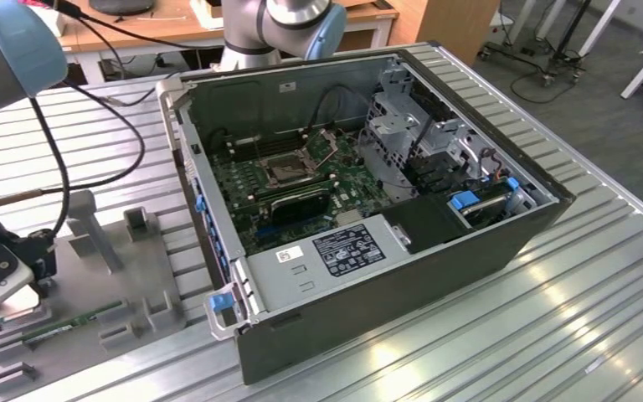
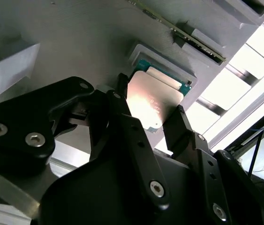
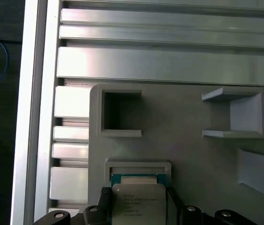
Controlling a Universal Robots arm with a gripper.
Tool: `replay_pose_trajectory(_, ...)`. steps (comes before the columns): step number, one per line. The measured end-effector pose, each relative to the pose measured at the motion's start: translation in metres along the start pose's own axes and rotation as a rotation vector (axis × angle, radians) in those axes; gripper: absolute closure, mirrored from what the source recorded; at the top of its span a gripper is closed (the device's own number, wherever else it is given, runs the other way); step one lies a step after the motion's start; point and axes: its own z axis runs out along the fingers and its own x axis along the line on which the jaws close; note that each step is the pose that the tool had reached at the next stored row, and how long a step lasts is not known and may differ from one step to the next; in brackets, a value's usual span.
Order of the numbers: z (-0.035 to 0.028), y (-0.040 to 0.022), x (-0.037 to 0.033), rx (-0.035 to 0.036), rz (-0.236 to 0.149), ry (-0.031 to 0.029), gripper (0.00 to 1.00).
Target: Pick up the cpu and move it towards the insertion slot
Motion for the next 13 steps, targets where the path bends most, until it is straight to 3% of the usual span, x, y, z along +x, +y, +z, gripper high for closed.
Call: replay_pose_trajectory(13, -0.0378, 0.0015, 0.0000, 0.0002, 0.000, -0.0001, 0.45)
